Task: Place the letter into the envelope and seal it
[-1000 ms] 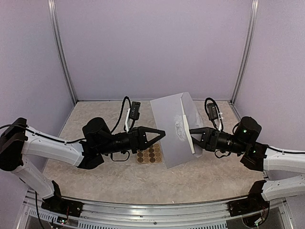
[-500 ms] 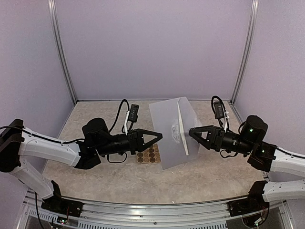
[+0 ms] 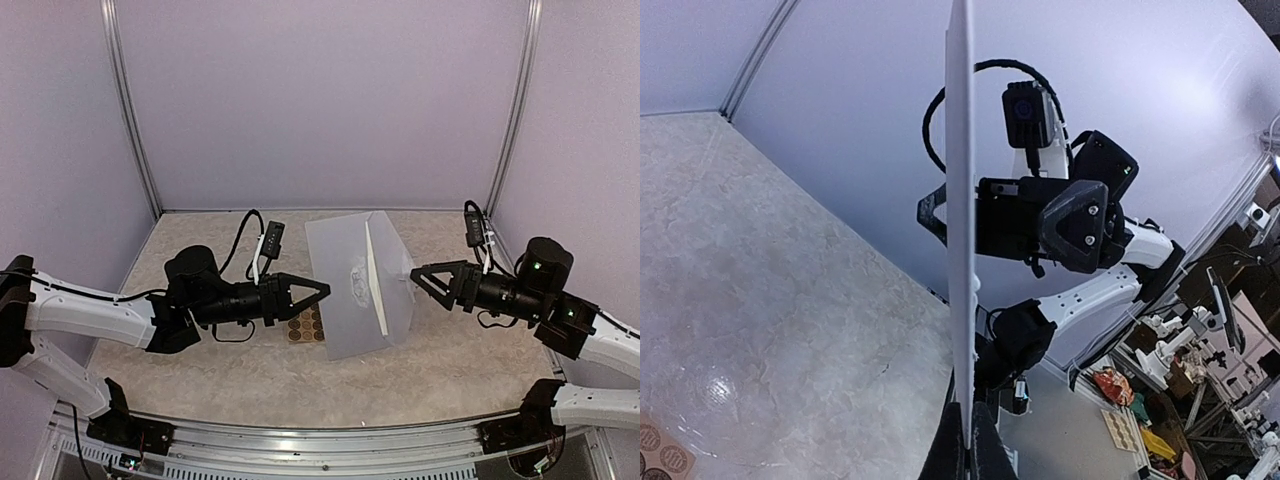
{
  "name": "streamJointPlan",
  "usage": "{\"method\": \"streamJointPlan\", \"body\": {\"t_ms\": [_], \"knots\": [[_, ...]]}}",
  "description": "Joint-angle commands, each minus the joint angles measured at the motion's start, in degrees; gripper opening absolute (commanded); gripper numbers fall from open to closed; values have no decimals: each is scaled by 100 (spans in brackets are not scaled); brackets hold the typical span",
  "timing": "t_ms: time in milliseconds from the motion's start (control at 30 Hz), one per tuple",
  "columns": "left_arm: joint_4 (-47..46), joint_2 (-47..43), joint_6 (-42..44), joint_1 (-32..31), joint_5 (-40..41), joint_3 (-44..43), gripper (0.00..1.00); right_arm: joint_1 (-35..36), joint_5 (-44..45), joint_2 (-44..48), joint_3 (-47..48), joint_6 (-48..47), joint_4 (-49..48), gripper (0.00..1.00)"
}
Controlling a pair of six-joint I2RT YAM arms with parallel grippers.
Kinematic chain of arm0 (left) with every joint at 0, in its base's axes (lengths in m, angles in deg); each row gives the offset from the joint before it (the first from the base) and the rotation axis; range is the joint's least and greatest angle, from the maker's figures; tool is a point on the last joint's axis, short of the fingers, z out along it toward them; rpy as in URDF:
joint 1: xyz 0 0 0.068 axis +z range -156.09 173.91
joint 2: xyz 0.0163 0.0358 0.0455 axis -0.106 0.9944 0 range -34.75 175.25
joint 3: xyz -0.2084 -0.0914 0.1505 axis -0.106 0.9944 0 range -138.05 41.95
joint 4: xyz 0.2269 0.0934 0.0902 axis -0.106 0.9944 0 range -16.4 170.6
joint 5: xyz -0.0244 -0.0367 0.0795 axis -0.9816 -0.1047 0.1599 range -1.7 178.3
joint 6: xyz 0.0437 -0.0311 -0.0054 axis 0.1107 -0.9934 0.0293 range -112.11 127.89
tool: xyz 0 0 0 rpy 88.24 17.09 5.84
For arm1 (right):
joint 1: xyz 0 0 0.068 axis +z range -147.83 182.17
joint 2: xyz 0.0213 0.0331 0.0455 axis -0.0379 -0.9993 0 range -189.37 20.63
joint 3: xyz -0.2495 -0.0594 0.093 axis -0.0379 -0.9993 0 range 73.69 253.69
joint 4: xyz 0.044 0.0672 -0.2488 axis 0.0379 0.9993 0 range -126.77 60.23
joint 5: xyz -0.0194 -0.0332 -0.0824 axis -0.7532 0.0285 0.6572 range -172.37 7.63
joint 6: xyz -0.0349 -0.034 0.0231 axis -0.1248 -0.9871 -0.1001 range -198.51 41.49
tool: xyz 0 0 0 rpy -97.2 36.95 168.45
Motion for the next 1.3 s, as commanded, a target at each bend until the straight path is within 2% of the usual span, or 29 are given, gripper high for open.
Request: {"method": "streamJointPlan", "body": {"t_ms": [0,33,100,333,367,600,700,867,1067,1267], "knots": [[-28,-107,97,15,-137,75,0,-54,-760,-339,42,-14,-339,85],[-34,-102,93,15,-141,83,0,-55,-901,-407,42,6,-444,81],[-42,-91,88,15,-134,84,0,-53,-995,-517,62,51,-538,67],[-27,5,21,15,-147,102,0,-54,-766,-712,-96,366,-863,2],[-4,28,12,15,-141,97,0,-48,-711,-749,-121,417,-864,0],[791,249,-104,38,380,89,23,-58,529,-1028,-91,592,289,0],[1117,336,-130,-2,728,122,38,-75,741,-1188,-192,669,512,0],[1754,297,-140,9,1460,154,53,-145,878,-1715,-537,849,495,0],[2332,182,-590,191,2159,306,63,-209,1064,-2477,-850,1004,422,0],[2406,275,-1079,611,2151,590,67,-212,1492,-2534,-730,987,733,0]]}}
